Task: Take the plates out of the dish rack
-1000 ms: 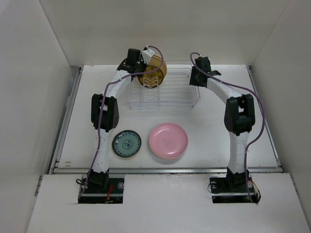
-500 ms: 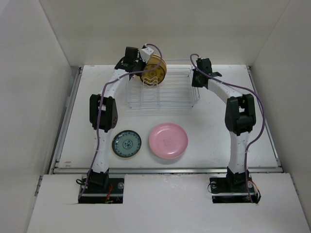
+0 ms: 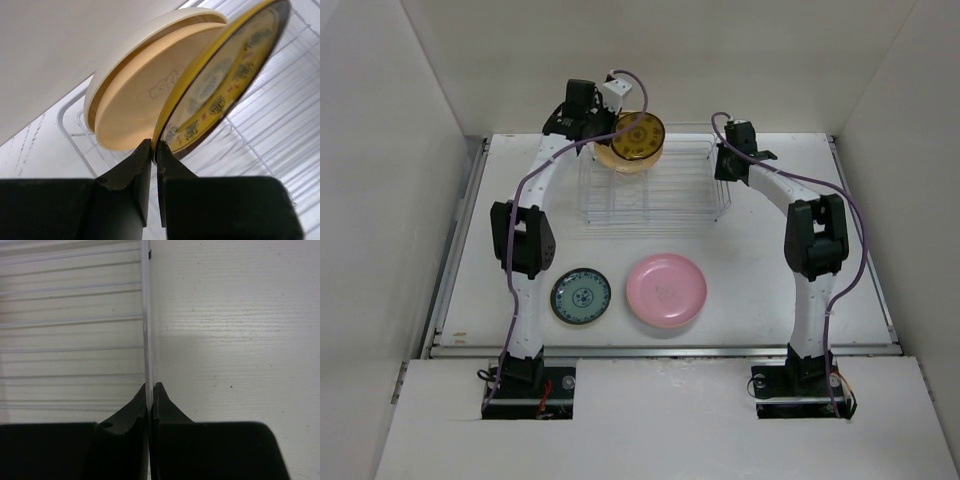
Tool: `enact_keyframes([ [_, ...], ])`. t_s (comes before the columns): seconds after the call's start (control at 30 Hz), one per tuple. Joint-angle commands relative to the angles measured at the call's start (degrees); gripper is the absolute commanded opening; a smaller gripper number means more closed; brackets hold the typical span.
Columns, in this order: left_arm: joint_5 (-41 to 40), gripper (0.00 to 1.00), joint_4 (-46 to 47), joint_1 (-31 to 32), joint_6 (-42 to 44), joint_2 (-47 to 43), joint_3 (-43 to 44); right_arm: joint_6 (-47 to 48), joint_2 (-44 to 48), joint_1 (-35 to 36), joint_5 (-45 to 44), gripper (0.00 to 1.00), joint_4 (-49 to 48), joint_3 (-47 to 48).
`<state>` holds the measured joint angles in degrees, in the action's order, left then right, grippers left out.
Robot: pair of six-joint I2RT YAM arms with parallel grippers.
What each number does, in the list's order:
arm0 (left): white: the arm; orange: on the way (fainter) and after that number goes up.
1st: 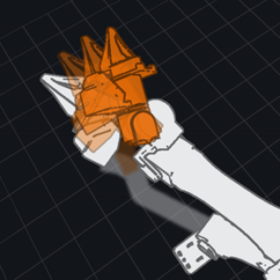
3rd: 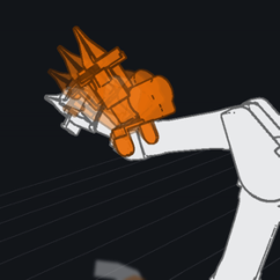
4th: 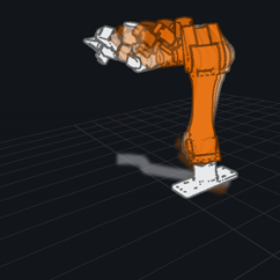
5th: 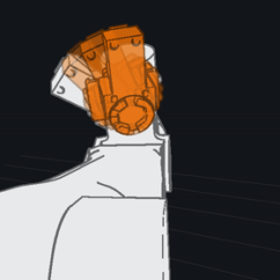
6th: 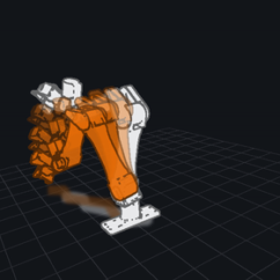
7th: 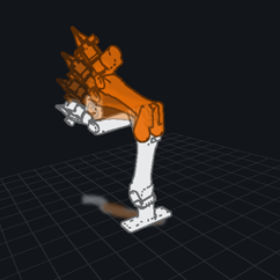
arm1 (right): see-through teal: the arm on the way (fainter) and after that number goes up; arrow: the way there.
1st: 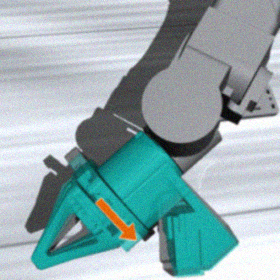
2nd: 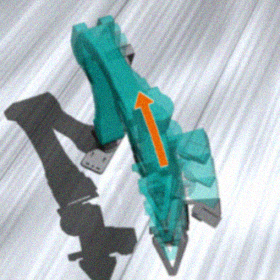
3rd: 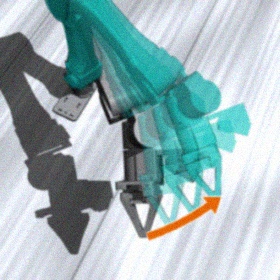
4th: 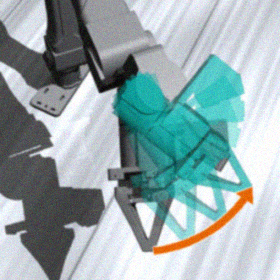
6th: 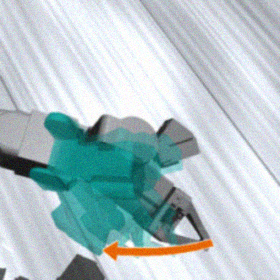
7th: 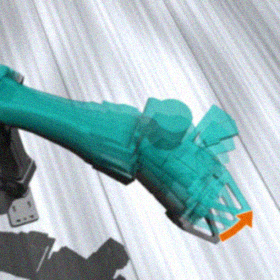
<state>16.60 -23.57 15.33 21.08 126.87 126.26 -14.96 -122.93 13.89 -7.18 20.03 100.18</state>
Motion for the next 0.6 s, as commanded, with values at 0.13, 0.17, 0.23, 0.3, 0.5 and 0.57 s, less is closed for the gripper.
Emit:
enact_keyframes([
  [0.13,7.5,0.0,-7.5,-2.0,-7.6,-7.9,3.7,-0.4,2.6,0.6,-2.0,0.0,-0.4,-1.2],
  [0.17,8.5,0.0,-10.1,-2.7,-8.5,-8.8,3.7,-0.4,2.6,0.6,-2.0,0.0,-0.4,-1.2],
  [0.23,11.5,0.0,-13.6,-3.5,-9.9,-10.4,3.7,-0.4,3.2,0.6,-2.0,0.0,-0.4,-1.7],
  [0.3,13.6,0.0,-21.5,-4.4,-9.0,-11.7,3.7,-0.4,3.8,0.6,-2.0,0.12,-0.4,-1.7],
  [0.5,17.1,0.0,-47.9,-7.0,9.1,-19.8,-5.1,0.1,7.9,0.6,-2.6,0.68,-1.0,-2.8],
  [0.57,17.1,0.0,-53.3,-7.8,17.4,-22.1,-9.3,0.1,8.6,0.6,-1.4,0.69,-1.0,-2.8],
])
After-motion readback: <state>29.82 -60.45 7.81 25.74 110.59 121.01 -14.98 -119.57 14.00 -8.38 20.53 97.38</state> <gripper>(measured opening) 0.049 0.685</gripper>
